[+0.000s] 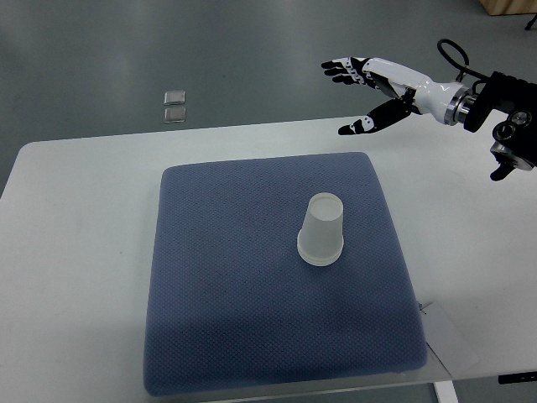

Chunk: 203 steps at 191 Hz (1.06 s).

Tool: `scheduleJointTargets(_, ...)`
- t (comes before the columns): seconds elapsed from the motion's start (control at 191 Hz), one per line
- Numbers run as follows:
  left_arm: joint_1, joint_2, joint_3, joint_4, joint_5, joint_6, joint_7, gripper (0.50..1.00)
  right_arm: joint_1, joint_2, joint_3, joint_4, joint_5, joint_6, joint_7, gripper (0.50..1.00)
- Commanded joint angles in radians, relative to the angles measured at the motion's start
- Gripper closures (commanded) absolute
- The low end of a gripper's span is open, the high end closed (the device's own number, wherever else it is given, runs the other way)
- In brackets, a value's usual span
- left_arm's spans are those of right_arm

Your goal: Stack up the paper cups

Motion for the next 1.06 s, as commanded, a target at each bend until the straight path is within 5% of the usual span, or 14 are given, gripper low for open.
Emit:
scheduleJointTargets(0.0, 0.000, 0.000, 0.000, -0.001, 0.000, 0.000, 0.000, 0.500, -0.043, 0.051, 0.043, -0.059, 0.097, -0.111, -0.045, 0.587)
scheduleJointTargets(0.194, 0.000, 0.000, 0.000, -0.001, 0.000, 0.000, 0.000, 0.500, -0.115, 0.118, 0.155, -0.073, 0.215, -0.189, -0.120, 0.587)
scheduleJointTargets(0.508, 0.000, 0.000, 0.000, 0.001, 0.000, 0.000, 0.000, 0.500, -0.212, 0.244, 0.318, -0.091, 0.307, -0.233, -0.120, 0.585)
scheduleJointTargets(1.058, 0.000, 0.000, 0.000, -0.001, 0.000, 0.000, 0.000, 0.500, -0.261, 0.284, 0.355, -0.102, 0.320, -0.258, -0.106, 0.583)
